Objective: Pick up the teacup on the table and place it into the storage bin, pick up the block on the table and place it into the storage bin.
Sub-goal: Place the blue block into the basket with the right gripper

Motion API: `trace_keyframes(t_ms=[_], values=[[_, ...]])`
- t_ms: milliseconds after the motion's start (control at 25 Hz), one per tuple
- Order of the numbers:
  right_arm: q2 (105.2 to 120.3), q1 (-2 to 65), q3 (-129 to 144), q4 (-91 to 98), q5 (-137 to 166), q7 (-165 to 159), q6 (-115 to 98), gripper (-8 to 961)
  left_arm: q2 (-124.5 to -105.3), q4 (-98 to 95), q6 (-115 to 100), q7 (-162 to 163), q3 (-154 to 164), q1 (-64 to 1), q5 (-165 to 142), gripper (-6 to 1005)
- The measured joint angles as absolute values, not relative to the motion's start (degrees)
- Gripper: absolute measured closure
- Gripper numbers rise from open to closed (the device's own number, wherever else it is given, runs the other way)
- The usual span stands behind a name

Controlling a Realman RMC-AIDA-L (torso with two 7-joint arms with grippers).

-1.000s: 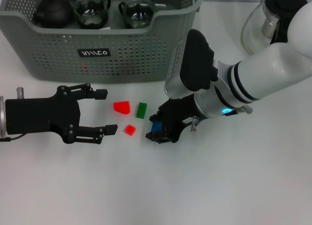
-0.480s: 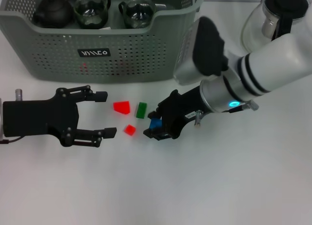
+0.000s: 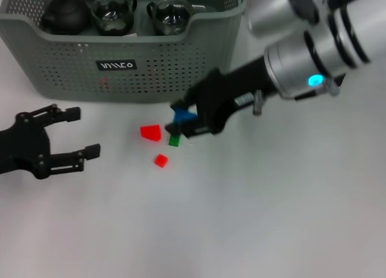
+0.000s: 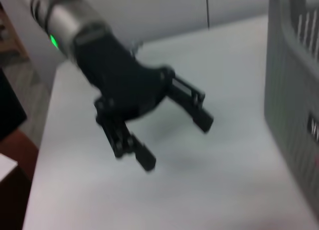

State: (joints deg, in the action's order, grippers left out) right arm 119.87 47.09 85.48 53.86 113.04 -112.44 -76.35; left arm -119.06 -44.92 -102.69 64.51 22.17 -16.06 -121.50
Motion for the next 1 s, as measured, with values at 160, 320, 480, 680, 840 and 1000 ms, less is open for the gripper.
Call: trace_keyframes(t_ms=[160,320,480,680,840,1000], values=[[120.17,49.9,82.2,59.3,113.0,-117.2,-79.3,445,-119.03,-44.9,-102.9,64.5,20.5,-15.2,-121.3,125],[119.81,55.2,79.0,61.6,113.2,-124.1,-80.7,436,-119.13,-44.9,-103.0,64.2,20.1,-15.3,-121.3,125],[119.58,62.3,73.0,60.7,120.4,-131.7,-80.2,427,-119.5,-44.9,-102.9,62.8,20.1,-15.5,-121.3,126],[120.01,68.8,66.2,55.3,132.4,-135.2,-75.1,416,-119.6,-44.9,-102.9,62.2,20.2,-16.3,-121.2,128],[120.03,69.5,67.0,53.5,134.7,-134.6,-70.3,407,-119.55,-44.9,-102.9,62.0,20.3,-17.1,-121.2,127],[120.2,69.3,69.2,53.0,136.9,-135.7,-67.4,398,-119.45,-44.9,-103.0,62.0,20.4,-17.7,-121.2,127]])
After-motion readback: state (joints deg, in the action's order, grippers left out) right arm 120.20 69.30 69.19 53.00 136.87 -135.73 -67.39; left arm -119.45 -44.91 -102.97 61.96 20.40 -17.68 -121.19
